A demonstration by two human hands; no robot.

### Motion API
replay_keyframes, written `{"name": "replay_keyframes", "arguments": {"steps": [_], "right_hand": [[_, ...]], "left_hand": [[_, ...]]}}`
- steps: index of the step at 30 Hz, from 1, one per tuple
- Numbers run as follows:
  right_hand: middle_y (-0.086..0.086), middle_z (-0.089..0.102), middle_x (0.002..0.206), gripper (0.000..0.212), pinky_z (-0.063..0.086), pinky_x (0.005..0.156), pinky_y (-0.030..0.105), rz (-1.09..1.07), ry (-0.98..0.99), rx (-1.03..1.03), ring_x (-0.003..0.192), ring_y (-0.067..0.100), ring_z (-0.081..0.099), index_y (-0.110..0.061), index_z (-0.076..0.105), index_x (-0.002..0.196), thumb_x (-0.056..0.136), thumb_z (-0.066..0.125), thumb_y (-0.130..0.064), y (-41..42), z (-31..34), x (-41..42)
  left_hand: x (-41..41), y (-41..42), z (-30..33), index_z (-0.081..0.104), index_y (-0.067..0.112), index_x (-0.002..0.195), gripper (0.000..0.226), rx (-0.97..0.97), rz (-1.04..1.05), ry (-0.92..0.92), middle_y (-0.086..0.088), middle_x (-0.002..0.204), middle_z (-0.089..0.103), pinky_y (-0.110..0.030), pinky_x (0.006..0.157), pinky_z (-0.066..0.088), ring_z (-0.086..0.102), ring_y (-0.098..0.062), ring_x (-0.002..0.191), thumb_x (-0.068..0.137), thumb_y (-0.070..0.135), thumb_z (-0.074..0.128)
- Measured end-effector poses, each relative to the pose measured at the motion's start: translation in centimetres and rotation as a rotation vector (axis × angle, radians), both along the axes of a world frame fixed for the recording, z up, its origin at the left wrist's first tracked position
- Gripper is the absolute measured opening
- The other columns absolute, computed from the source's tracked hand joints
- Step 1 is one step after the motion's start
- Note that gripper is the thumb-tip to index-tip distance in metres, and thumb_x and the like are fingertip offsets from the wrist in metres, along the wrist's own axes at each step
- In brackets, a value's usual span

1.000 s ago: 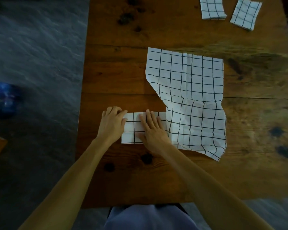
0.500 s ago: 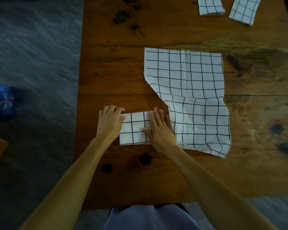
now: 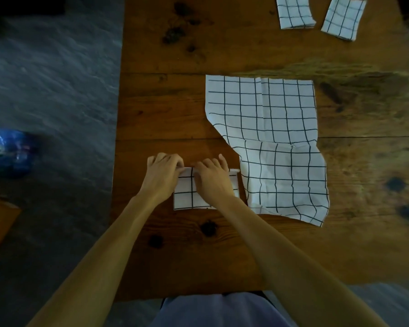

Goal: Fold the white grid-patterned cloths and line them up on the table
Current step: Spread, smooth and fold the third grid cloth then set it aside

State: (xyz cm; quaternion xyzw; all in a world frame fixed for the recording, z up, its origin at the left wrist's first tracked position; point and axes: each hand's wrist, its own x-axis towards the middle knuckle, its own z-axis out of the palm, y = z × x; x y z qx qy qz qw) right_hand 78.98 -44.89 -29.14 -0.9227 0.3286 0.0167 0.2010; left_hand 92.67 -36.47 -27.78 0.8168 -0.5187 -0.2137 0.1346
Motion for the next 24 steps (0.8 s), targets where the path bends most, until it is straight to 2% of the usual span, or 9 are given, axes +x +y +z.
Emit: {"name": "replay_keyframes", "arguments": {"steps": [3,5,7,9,12,14,16,19,24], "right_hand": [[0.005,0.062,0.115,0.024,0.028,0.108,0.041,-0.130,-0.082,0.179,0.111,0.025,0.054,-0.017,0.062,0.119,0.098,0.051,-0.019,-1.1,1.6,0.0],[0.005,0.064,0.106,0.020,0.043,0.085,0.035,-0.276,-0.180,0.396,0.096,0.022,0.058,-0.015,0.064,0.113,0.099,0.051,-0.020,-2.1,3.5,-0.3],[0.000,0.064,0.087,0.015,0.041,0.062,0.027,-0.392,-0.270,0.578,0.072,0.014,0.056,-0.017,0.064,0.104,0.099,0.050,-0.022,-3.1,5.4,-1.0],[-0.004,0.061,0.077,0.013,0.040,0.053,0.021,-0.460,-0.354,0.684,0.064,0.010,0.055,-0.017,0.063,0.098,0.098,0.051,-0.022,-4.0,7.3,-2.1],[-0.002,0.068,0.085,0.013,0.050,0.060,0.020,-0.489,-0.451,0.777,0.077,0.013,0.065,-0.015,0.066,0.102,0.096,0.056,-0.021,-4.8,9.8,-3.8],[0.002,0.071,0.096,0.014,0.055,0.068,0.019,-0.471,-0.553,0.829,0.088,0.014,0.069,-0.015,0.067,0.106,0.093,0.061,-0.018,-4.7,11.2,-4.8],[0.003,0.071,0.101,0.017,0.056,0.076,0.022,-0.415,-0.635,0.785,0.095,0.013,0.068,-0.017,0.067,0.109,0.092,0.064,-0.018,-4.5,12.9,-5.7],[0.006,0.072,0.093,0.014,0.057,0.076,0.024,-0.354,-0.729,0.696,0.088,0.013,0.068,-0.014,0.069,0.103,0.091,0.065,-0.021,-4.0,15.7,-6.7],[0.017,0.070,0.089,0.021,0.057,0.075,0.041,-0.379,-0.854,0.720,0.081,0.022,0.068,-0.001,0.068,0.091,0.090,0.068,-0.022,-3.6,19.2,-8.5]], "left_hand": [[-0.1,0.0,1.5,0.048,0.023,0.118,0.025,-0.066,0.117,0.231,0.007,0.101,0.057,-0.030,0.085,0.044,0.056,-0.012,0.093,0.094,0.028,0.054],[0.1,0.0,2.7,0.044,0.026,0.129,0.039,-0.072,0.256,0.393,0.009,0.106,0.056,-0.027,0.075,0.048,0.056,-0.009,0.092,0.093,0.032,0.058],[0.0,0.2,3.8,0.051,0.023,0.125,0.037,-0.096,0.317,0.459,0.010,0.108,0.058,-0.026,0.076,0.048,0.057,-0.008,0.095,0.092,0.036,0.058],[-0.5,0.3,5.2,0.060,0.021,0.113,0.025,-0.155,0.317,0.462,0.007,0.101,0.063,-0.027,0.074,0.050,0.060,-0.009,0.088,0.092,0.035,0.058],[-2.0,0.1,8.2,0.061,0.025,0.099,0.008,-0.312,0.330,0.450,0.008,0.091,0.063,-0.025,0.073,0.052,0.061,-0.007,0.083,0.091,0.026,0.061],[-3.2,-0.2,10.4,0.062,0.023,0.097,0.008,-0.412,0.309,0.404,0.010,0.090,0.064,-0.019,0.071,0.050,0.060,-0.004,0.083,0.090,0.021,0.063],[-4.5,-0.3,12.5,0.063,0.022,0.097,0.009,-0.482,0.280,0.351,0.014,0.089,0.063,-0.014,0.069,0.049,0.060,-0.002,0.084,0.089,0.019,0.064],[-6.1,0.1,15.3,0.063,0.024,0.099,0.012,-0.601,0.265,0.312,0.019,0.090,0.062,-0.012,0.072,0.050,0.062,0.001,0.086,0.088,0.019,0.065],[-8.3,0.5,18.2,0.065,0.014,0.110,0.025,-0.728,0.323,0.296,0.009,0.100,0.067,-0.010,0.077,0.050,0.063,0.003,0.092,0.086,0.020,0.067]]}}
